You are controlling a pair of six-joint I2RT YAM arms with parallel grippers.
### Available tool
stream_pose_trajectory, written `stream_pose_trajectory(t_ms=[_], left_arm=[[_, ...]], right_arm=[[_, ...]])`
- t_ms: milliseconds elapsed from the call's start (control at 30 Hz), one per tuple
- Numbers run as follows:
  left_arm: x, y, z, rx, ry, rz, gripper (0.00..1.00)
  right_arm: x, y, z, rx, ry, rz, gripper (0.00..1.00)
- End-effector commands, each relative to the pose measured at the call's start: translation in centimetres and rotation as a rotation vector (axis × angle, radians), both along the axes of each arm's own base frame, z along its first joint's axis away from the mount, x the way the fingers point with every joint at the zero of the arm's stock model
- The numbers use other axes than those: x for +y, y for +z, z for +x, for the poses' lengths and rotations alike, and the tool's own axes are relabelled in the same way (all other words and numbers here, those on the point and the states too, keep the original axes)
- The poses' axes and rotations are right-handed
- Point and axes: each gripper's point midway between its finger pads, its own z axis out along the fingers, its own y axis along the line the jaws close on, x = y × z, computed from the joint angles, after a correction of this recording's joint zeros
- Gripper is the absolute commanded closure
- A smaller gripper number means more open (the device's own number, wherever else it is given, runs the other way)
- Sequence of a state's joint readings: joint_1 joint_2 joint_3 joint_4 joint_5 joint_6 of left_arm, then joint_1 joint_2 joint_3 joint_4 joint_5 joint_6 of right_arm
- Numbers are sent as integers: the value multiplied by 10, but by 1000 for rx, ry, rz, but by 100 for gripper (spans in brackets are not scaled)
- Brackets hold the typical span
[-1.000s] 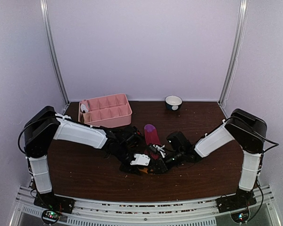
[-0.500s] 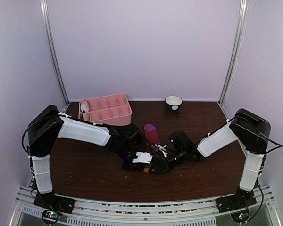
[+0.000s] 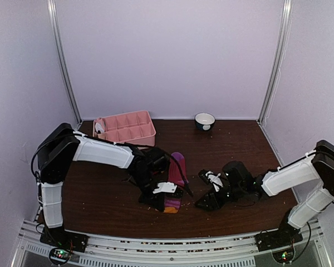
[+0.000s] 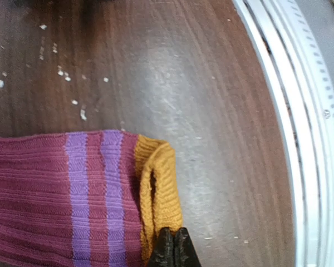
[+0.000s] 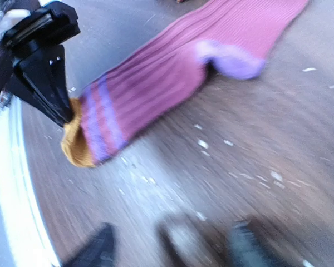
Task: Roll the socks
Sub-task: Roll the sock at the center of the board.
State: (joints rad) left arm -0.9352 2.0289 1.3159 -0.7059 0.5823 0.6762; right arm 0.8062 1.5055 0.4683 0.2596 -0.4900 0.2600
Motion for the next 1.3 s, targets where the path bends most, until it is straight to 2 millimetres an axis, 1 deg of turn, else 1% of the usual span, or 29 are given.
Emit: stream_pose_trajectory(t_ms=[0, 33, 67, 133, 167, 233, 267, 300, 367, 467, 500, 533, 600, 733, 767, 800, 867, 1000, 1067, 1133, 1267], left_arm=[[10, 5, -25, 205, 32, 77, 100], [10, 7, -27, 225, 37, 78, 100], [7, 9, -27, 242, 43, 77, 100], [5, 12, -30, 283, 48, 84, 100], [4, 12, -31, 301, 51, 88, 100], [2, 10, -32, 323, 53, 100, 100], [1, 8, -31, 329, 54, 107, 100], [0, 7, -30, 333, 57, 114, 100], [-2, 5, -29, 347, 60, 126, 100], [-5, 3, -29, 387, 66, 141, 100], [-6, 3, -29, 401, 69, 147, 100], [-7, 3, -29, 416, 71, 151, 100], [-9, 4, -29, 440, 75, 152, 100], [-10, 5, -29, 471, 77, 154, 100], [-10, 6, -28, 476, 76, 153, 100], [-9, 6, -29, 479, 67, 153, 99], [-8, 6, -30, 479, 52, 152, 99], [-9, 4, -24, 484, 66, 154, 99], [-9, 4, -23, 499, 74, 153, 99], [-8, 3, -22, 501, 76, 152, 99], [-7, 3, -22, 505, 74, 155, 99]], right_arm=[[-24, 16, 17, -276, -110, -84, 0], [-30, 23, 22, -336, -147, -110, 0], [-35, 36, 26, -392, -190, -105, 0], [-52, 54, 36, -436, -336, -63, 0], [-60, 64, 40, -447, -411, -17, 0], [-78, 72, 41, -419, -555, 116, 0], [-83, 73, 39, -419, -576, 170, 0], [-79, 79, 36, -455, -538, 204, 0], [-56, 85, 22, -542, -352, 190, 0], [-31, 75, -7, -696, -131, 15, 0], [-24, 72, -17, -730, -74, -12, 0], [-19, 69, -25, -758, -20, -36, 2], [-5, 64, -43, -805, 88, -67, 9], [30, 51, -70, -856, 320, -140, 28], [44, 55, -73, -869, 358, -143, 32], [54, 54, -77, -876, 403, -149, 35], [71, 53, -81, -890, 469, -147, 40], [103, 47, -89, -900, 601, -151, 51], [112, 37, -93, -884, 661, -173, 55], [117, 30, -96, -874, 705, -186, 58], [120, 19, -100, -850, 744, -199, 60]])
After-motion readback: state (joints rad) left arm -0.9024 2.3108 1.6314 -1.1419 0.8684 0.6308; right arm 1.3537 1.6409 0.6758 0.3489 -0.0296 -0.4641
